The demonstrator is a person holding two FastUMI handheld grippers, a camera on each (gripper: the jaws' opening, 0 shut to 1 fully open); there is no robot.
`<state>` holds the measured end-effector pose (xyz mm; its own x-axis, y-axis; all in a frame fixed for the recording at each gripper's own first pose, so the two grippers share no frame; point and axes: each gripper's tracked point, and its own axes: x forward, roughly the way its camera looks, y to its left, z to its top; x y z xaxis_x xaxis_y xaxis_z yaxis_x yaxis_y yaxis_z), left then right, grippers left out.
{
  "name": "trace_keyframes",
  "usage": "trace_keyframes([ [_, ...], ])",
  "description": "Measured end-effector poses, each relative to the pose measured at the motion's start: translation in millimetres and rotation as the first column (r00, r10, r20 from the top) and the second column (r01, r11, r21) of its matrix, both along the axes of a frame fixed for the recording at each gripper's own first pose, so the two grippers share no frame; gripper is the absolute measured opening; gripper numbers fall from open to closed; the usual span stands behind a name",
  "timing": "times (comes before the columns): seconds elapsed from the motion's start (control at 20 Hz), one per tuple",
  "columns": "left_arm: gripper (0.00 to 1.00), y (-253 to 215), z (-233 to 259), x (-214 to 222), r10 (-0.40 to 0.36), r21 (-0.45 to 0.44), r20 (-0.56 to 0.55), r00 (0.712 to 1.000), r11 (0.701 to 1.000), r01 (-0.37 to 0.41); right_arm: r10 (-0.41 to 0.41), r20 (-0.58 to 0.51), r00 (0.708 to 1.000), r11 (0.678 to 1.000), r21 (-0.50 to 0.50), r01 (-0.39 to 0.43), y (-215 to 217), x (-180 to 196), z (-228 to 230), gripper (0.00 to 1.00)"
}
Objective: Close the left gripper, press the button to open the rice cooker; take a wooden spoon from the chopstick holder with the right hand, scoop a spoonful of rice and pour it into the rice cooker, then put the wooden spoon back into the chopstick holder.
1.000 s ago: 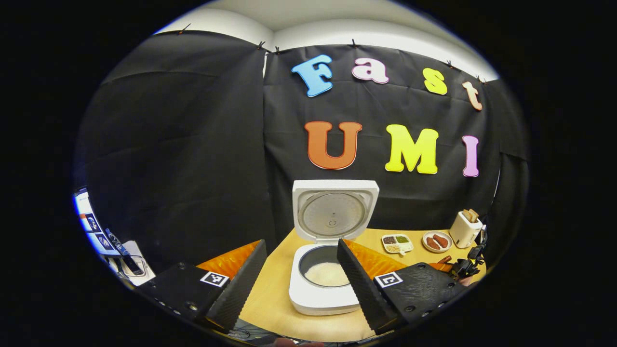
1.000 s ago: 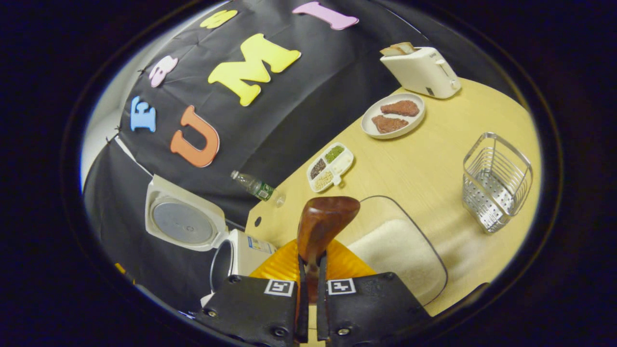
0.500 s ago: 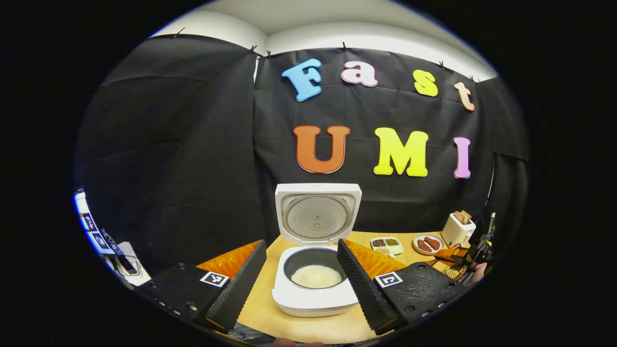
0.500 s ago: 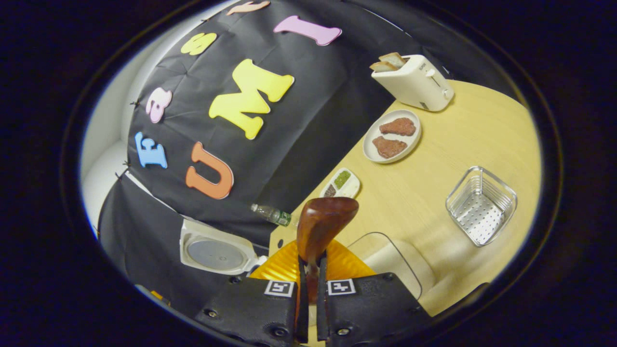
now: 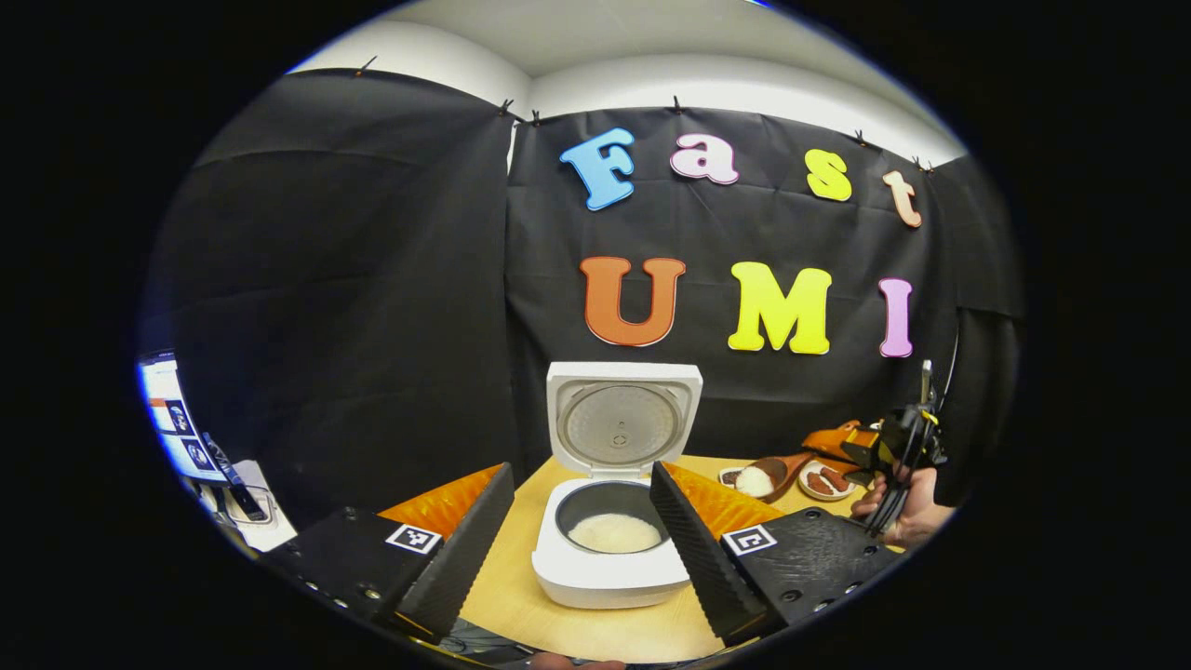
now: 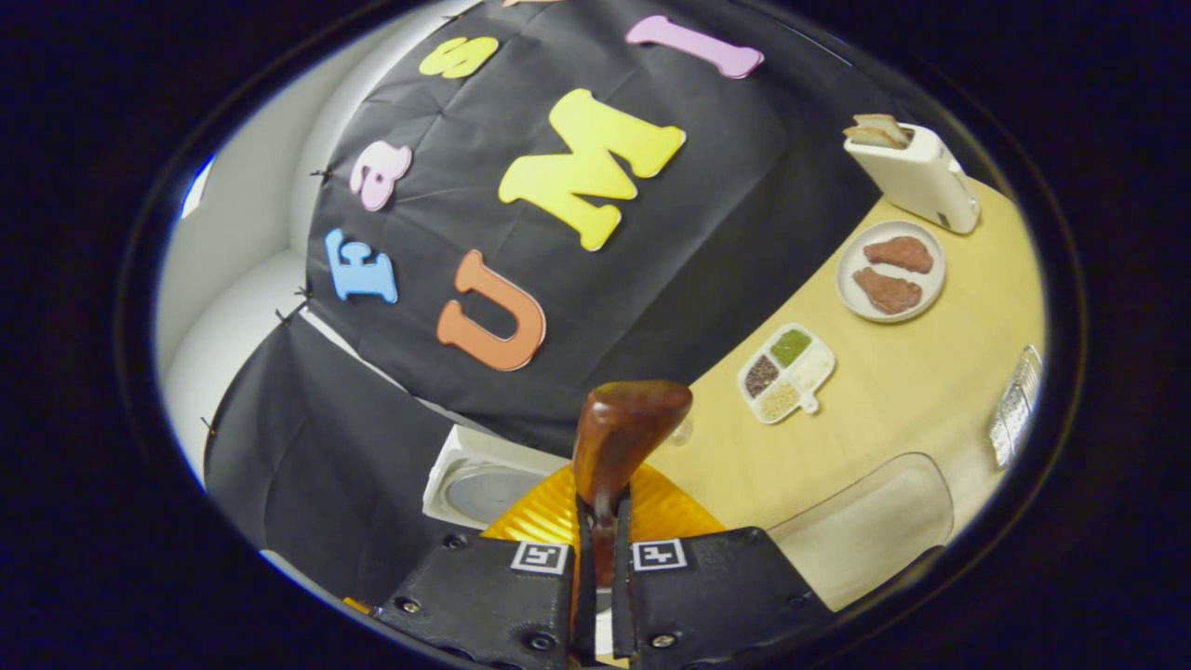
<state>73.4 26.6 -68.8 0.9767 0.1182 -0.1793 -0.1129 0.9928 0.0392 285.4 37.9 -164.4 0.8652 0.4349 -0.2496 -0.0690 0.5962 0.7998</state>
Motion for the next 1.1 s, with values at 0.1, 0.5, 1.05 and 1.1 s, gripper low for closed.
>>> trace_keyframes([
  [0.1,0.94,0.1,1.1,-4.7,0.009,-0.008,0.001,1.0,1.0,-0.009,0.045,0.009,0.999,0.999,-0.02,-0.045,31.5,9.5,3.6,0.12],
  [0.5,0.94,18.4,2.6,-21.9,0.07,-0.037,0.013,0.997,0.997,-0.07,0.189,0.044,0.981,0.933,-0.32,-0.165,125.9,33.8,-12.9,0.12],
  [1.05,0.94,35.0,4.6,-26.9,0.117,-0.069,0.034,0.993,0.991,-0.114,0.417,0.183,0.891,0.73,-0.651,-0.208,183.4,15.5,3.3,0.12],
  [1.1,0.94,34.9,4.8,-27.8,0.118,-0.068,0.034,0.992,0.991,-0.115,0.432,0.189,0.882,0.71,-0.675,-0.203,185.9,14.1,4.5,0.12],
])
